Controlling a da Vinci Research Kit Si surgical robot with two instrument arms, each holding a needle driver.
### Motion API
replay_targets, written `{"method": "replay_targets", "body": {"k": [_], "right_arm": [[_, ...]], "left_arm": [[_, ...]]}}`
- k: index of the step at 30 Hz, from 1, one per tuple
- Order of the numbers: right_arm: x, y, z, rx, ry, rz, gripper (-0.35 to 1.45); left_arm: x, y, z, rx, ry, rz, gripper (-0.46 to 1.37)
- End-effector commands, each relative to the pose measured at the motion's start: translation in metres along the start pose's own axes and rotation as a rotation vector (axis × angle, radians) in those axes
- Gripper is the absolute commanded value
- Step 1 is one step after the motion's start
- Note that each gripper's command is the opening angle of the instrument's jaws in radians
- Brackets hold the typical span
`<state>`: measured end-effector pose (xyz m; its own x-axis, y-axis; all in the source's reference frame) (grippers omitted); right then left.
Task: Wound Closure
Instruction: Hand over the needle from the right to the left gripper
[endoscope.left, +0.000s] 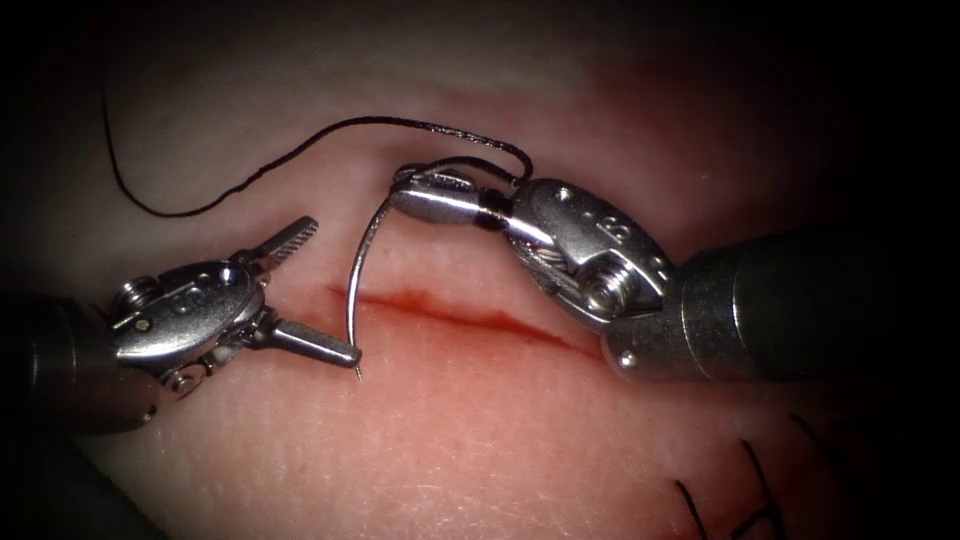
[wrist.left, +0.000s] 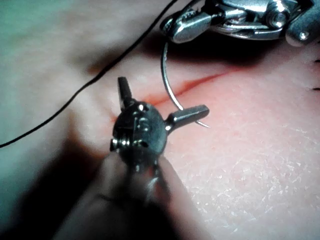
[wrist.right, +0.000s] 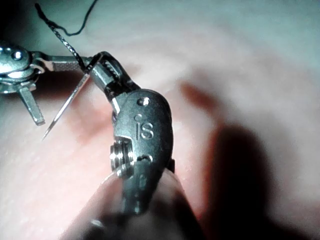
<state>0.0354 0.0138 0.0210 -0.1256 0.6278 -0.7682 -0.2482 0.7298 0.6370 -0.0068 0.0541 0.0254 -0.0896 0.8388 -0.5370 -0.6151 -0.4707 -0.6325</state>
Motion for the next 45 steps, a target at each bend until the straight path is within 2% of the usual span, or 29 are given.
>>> {"method": "replay_targets", "body": {"k": [1, 3, 6, 9, 11, 16, 20, 23, 28, 30, 32, 33, 34, 37, 38, 40, 42, 45], "right_arm": [[0.0000, -0.0001, 0.0001, -0.003, -0.006, -0.036, -0.35], [-0.0001, -0.0004, 0.0002, 0.010, -0.011, -0.070, -0.35], [-0.0001, -0.0009, 0.0003, 0.037, -0.023, -0.155, -0.35], [-0.0001, -0.0012, 0.0004, 0.050, -0.021, -0.183, -0.35], [-0.0001, -0.0014, 0.0006, 0.048, -0.020, -0.195, -0.35], [-0.0002, -0.0020, 0.0014, 0.042, -0.024, -0.230, -0.35], [-0.0003, -0.0025, 0.0020, 0.039, -0.022, -0.230, -0.35], [-0.0003, -0.0026, 0.0021, 0.041, -0.027, -0.230, -0.35], [-0.0003, -0.0025, 0.0019, 0.044, -0.030, -0.231, -0.35], [-0.0003, -0.0026, 0.0019, 0.045, -0.033, -0.231, -0.35], [-0.0003, -0.0026, 0.0019, 0.046, -0.035, -0.231, -0.35], [-0.0004, -0.0026, 0.0019, 0.047, -0.038, -0.231, -0.35], [-0.0004, -0.0026, 0.0019, 0.048, -0.038, -0.231, -0.35], [-0.0004, -0.0026, 0.0019, 0.048, -0.038, -0.232, -0.35], [-0.0004, -0.0026, 0.0019, 0.048, -0.038, -0.232, -0.35], [-0.0005, -0.0026, 0.0019, 0.048, -0.038, -0.232, -0.35], [-0.0005, -0.0025, 0.0019, 0.049, -0.041, -0.233, -0.35], [-0.0006, -0.0024, 0.0019, 0.035, -0.011, -0.240, -0.33]], "left_arm": [[-0.0001, -0.0002, 0.0001, 0.025, -0.005, 0.000, 1.15], [-0.0002, -0.0003, 0.0000, 0.034, -0.009, 0.000, 1.14], [-0.0003, -0.0004, -0.0003, 0.048, -0.010, -0.002, 0.97], [-0.0006, -0.0003, -0.0004, 0.066, -0.015, -0.014, 0.50], [-0.0007, -0.0002, -0.0003, 0.078, -0.020, -0.015, 0.33], [-0.0008, 0.0000, -0.0001, 0.087, -0.042, -0.020, 0.17], [-0.0008, 0.0000, 0.0000, 0.088, -0.042, -0.026, 0.18], [-0.0006, -0.0002, 0.0001, 0.091, -0.045, -0.026, 0.33], [-0.0006, -0.0002, 0.0002, 0.083, -0.042, -0.027, 0.41], [-0.0006, -0.0002, 0.0002, 0.077, -0.041, -0.039, 0.34], [-0.0005, -0.0002, 0.0003, 0.072, -0.040, -0.051, 0.15], [-0.0005, -0.0001, 0.0004, 0.048, -0.034, -0.070, -0.25], [-0.0005, -0.0001, 0.0004, 0.038, -0.028, -0.076, -0.35], [-0.0002, -0.0001, 0.0003, -0.003, 0.025, -0.192, -0.35], [-0.0002, 0.0000, 0.0002, -0.015, 0.036, -0.199, -0.35], [0.0000, 0.0000, -0.0002, -0.091, 0.061, -0.196, -0.35], [0.0003, 0.0000, -0.0006, -0.144, 0.056, -0.211, -0.35], [0.0005, 0.0000, -0.0010, -0.188, 0.049, -0.237, -0.35]]}}
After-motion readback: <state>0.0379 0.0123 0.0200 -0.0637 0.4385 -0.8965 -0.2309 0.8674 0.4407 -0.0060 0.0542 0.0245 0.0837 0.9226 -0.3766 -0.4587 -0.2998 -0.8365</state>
